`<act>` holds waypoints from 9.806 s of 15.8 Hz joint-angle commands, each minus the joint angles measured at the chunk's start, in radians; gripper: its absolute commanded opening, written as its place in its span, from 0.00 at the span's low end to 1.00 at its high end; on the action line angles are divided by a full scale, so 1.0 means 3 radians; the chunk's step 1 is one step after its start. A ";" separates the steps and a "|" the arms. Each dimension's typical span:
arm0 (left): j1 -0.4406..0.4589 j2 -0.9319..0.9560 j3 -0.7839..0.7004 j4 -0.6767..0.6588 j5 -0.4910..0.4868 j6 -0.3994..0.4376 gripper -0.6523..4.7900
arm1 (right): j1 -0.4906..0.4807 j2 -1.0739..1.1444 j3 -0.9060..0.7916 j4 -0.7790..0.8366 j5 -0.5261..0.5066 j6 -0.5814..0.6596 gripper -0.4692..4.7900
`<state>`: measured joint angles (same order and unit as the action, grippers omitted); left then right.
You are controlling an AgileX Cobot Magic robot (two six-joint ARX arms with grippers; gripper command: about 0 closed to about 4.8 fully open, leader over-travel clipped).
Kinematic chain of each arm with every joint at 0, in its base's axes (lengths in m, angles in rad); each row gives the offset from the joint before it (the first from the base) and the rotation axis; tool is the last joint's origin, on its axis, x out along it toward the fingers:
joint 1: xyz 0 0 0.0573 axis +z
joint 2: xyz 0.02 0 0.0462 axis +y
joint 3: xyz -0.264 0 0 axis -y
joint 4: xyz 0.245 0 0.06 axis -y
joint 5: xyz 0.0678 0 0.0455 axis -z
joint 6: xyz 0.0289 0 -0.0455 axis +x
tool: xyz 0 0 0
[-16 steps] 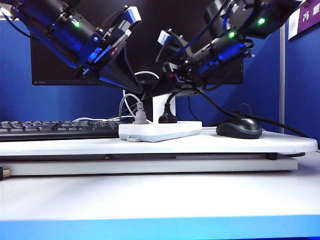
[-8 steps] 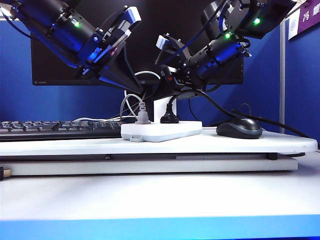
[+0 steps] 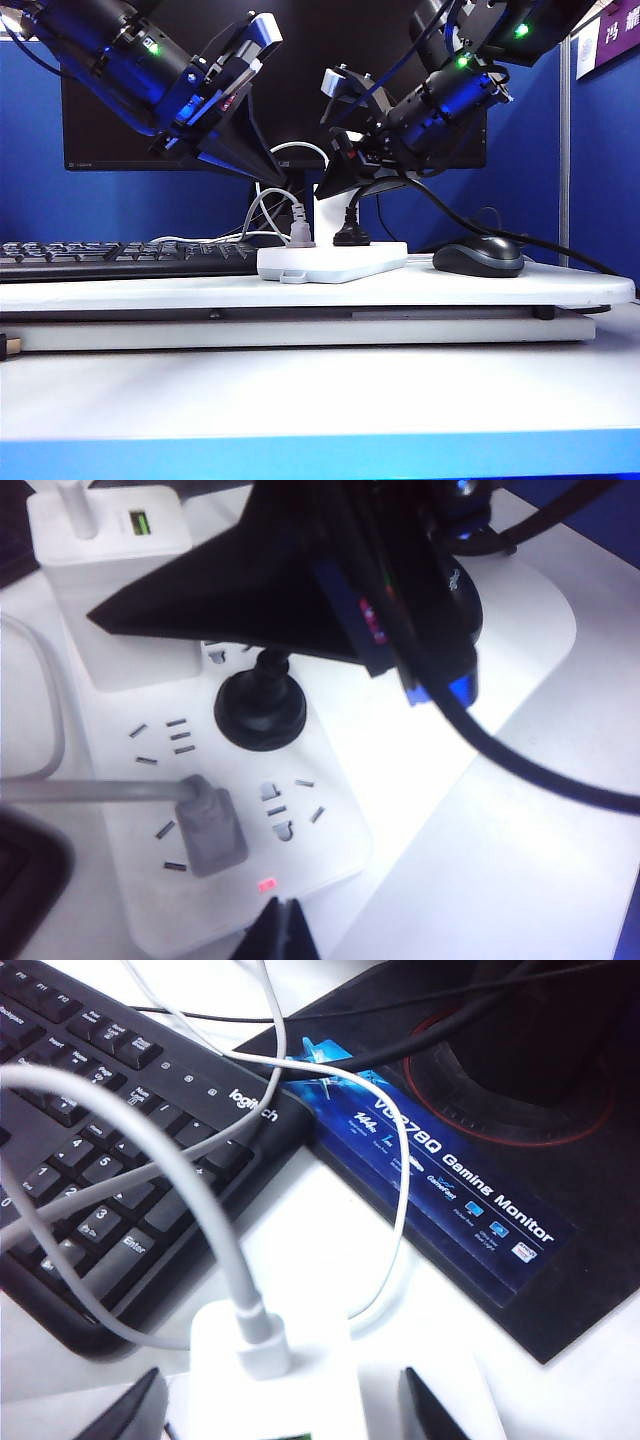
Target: Unplug the white charger from the socket, then place it next to the socket.
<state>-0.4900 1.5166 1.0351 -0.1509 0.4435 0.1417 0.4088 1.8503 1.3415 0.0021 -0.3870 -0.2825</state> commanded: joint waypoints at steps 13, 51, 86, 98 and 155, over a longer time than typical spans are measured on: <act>-0.0004 -0.0008 0.0014 0.0164 0.0107 0.0018 0.11 | -0.0003 -0.0017 0.0004 -0.0146 0.0160 -0.0123 0.47; -0.0291 0.0928 0.0136 0.0722 -0.0331 -0.0158 0.11 | 0.0001 -0.0024 0.0004 -0.0146 -0.0065 -0.0015 0.16; -0.0291 0.0970 0.0136 0.0631 -0.0342 -0.0150 0.11 | -0.0050 -0.0191 0.0004 0.0444 -0.0312 0.0189 0.09; -0.0291 0.0970 0.0136 0.0605 -0.0342 -0.0150 0.11 | -0.0062 -0.0196 0.0004 0.0585 -0.0373 0.0395 0.09; -0.0291 0.0056 0.0136 0.0646 -0.0371 -0.0161 0.11 | -0.0174 -0.1036 0.0004 0.0064 -0.0114 0.0827 0.09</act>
<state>-0.5766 1.5581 1.0744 0.0284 0.3351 0.0963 0.3573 1.5665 1.3365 0.0299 -0.4152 -0.0967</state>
